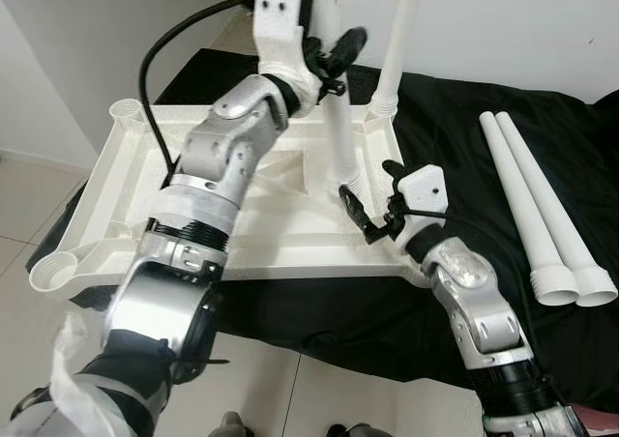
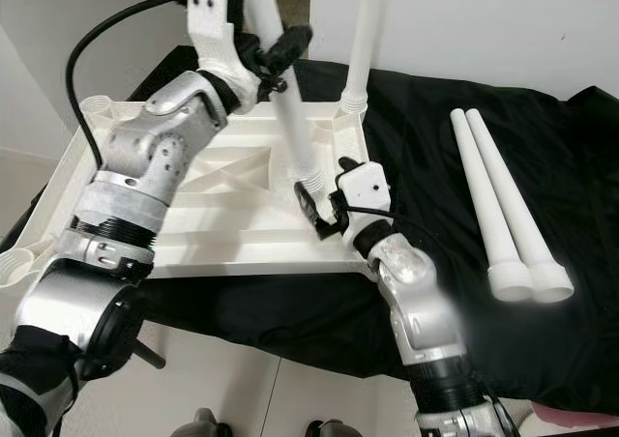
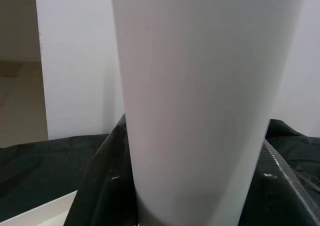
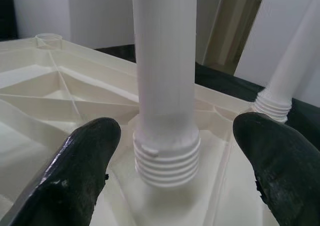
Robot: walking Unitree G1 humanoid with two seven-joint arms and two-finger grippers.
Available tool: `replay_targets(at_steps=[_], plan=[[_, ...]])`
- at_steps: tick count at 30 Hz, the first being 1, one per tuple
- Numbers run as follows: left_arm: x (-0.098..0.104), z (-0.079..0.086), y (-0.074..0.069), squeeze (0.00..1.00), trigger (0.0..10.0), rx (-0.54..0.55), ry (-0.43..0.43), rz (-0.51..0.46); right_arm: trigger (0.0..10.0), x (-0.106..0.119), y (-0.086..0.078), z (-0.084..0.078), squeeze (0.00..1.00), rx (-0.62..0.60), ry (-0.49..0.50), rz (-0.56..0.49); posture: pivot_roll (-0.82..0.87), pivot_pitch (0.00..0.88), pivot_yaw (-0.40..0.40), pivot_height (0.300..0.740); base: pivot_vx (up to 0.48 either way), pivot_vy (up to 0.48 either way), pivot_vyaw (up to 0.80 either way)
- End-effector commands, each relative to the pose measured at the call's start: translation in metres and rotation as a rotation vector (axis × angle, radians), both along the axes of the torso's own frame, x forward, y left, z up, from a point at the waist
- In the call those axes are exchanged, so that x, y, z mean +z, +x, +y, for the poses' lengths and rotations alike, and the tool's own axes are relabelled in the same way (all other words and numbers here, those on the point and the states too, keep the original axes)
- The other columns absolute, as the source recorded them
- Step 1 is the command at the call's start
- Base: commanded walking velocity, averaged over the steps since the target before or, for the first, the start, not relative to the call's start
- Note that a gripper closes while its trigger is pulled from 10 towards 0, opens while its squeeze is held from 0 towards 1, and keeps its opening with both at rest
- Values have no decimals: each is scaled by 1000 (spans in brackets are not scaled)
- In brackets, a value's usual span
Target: Building children table
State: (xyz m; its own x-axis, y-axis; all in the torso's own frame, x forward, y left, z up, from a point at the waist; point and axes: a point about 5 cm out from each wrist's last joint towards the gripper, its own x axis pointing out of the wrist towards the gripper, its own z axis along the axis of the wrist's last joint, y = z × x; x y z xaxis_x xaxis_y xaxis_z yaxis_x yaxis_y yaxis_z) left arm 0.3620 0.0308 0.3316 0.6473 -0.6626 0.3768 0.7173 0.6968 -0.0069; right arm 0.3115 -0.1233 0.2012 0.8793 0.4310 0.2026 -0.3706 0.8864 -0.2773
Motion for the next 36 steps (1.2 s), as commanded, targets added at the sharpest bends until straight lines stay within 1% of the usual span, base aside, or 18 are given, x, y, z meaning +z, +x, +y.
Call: replay_targets(at_steps=[1, 2, 5, 7, 11, 13, 18, 20, 24, 33, 34, 36], plan=[[4, -9, -7, 0, 10000, -15, 18, -45, 10000, -3, 5, 2, 0, -17, -14, 26, -43, 48, -14, 740, 0, 0, 0], [4, -10, -8, 0, 10000, -13, 19, -51, 10000, -3, 6, 3, 0, -18, -17, 26, -43, 48, -14, 740, 0, 0, 0], [3, -19, -14, 0, 10000, -30, 13, -55, 10000, -4, 16, 6, 0, -41, -33, 39, -40, 41, -17, 740, 0, 0, 0], [3, -19, -14, 0, 10000, -30, 13, -55, 10000, -4, 16, 6, 0, -41, -33, 39, -40, 41, -17, 740, 0, 0, 0], [3, -27, -19, 0, 10000, -41, 1, -59, 10000, -4, 26, 11, 0, -55, -76, 37, -33, 34, -22, 740, 0, 0, 0], [3, -29, -20, 0, 10000, -43, -2, -61, 10000, -4, 28, 12, 0, -57, -87, 35, -33, 34, -22, 740, 0, 0, 0], [4, -36, -25, 0, 10000, -59, 0, -71, 10000, -1, 33, 16, 0, -55, -106, 23, -28, 34, -27, 740, 0, 0, 0], [3, -40, -28, 0, 10000, -69, 4, -76, 10000, 3, 37, 18, 0, -64, -120, 3, -27, 36, -29, 740, 0, 0, 0], [4, -43, -30, 0, 10000, -74, 3, -79, 10000, 5, 40, 18, 0, -74, -116, -11, -26, 37, -30, 740, 0, 0, 0], [4, -44, -30, 0, 10000, -74, 6, -80, 10000, 6, 41, 17, 0, -83, -111, -20, -27, 37, -29, 740, 0, 0, 0], [4, -44, -30, 0, 10000, -74, 6, -80, 7725, 5, 42, 16, 0, -85, -110, -19, -28, 36, -28, 740, 0, 0, 0], [4, -44, -30, 0, 10000, -73, 6, -80, 7725, 4, 42, 16, 0, -84, -105, -14, -27, 37, -27, 740, 0, 0, 0]])
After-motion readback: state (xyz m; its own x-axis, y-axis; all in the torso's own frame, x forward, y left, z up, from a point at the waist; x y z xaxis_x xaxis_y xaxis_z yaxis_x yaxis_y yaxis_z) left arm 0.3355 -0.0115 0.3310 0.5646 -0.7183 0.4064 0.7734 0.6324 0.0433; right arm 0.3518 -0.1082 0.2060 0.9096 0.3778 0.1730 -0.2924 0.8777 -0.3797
